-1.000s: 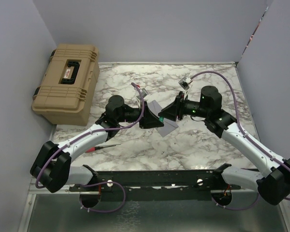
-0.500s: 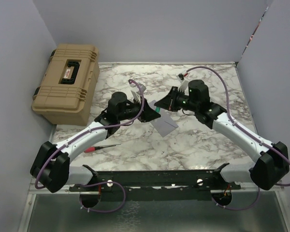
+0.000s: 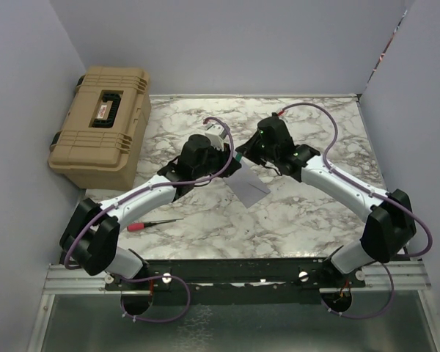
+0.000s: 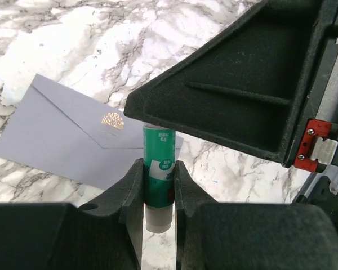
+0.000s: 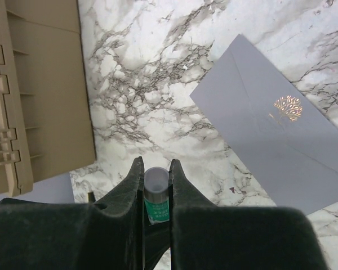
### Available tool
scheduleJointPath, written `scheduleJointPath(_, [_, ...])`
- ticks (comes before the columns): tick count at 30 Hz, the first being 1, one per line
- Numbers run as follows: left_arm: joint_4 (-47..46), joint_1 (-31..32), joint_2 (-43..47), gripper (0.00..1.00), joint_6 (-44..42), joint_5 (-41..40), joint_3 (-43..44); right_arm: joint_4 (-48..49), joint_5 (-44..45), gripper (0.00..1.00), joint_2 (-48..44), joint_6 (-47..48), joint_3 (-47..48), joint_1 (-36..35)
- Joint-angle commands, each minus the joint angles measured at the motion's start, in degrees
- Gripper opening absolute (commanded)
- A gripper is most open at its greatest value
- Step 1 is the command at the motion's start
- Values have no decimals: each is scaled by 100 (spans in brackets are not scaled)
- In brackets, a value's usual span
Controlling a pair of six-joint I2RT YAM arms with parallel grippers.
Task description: Place the letter into the envelope and seal it
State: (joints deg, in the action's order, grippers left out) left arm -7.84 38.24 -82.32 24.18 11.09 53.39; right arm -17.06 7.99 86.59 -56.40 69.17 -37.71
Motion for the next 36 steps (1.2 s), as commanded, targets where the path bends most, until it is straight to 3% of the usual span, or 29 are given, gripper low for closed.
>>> scheduleJointPath(1, [83, -166, -21, 0, -228, -487, 206, -582, 187, 1, -96, -262, 364, -47])
scheduleJointPath(4, [89, -170, 41, 0, -211, -269, 128, -349, 72, 5, -330, 26, 199, -44])
scheduleJointPath(8, [75, -190, 131, 0, -64, 13, 82, 435, -719, 0, -813, 796, -372, -35])
scheduleJointPath(12, [27, -348, 170, 0, 171, 1198, 163, 1199, -1788, 0, -1400, 1887, -842, 8])
scheduleJointPath(15, [-41, -484, 150, 0, 329, 2164, 263, 1969, -2983, 0, -1808, 2737, -1229, 268])
scheduleJointPath(19, [-196, -730, -151, 0, 583, 3480, 637, 2916, -5298, 0, -1976, 3441, -1446, 1038])
scheduleJointPath(23, [-475, -840, -383, 0, 784, 4253, 955, 3007, -7129, 0, -1683, 3727, -1070, 1570])
scheduleJointPath(28, [-917, -862, -229, 0, 712, 4448, 942, 2088, -8342, 0, -1313, 4526, -394, 1627])
scheduleJointPath(30, [-981, -867, -165, 0, 697, 4259, 926, 1907, -8109, 1, -1238, 4476, -223, 1627])
scheduleJointPath(33, [-975, -865, -65, 0, 561, 3646, 804, 1965, -6333, 36, -1242, 3511, -134, 1627])
scheduleJointPath(36, [-981, -867, 92, 0, 424, 2523, 572, 1178, -3847, 58, -1284, 2334, 54, 1592])
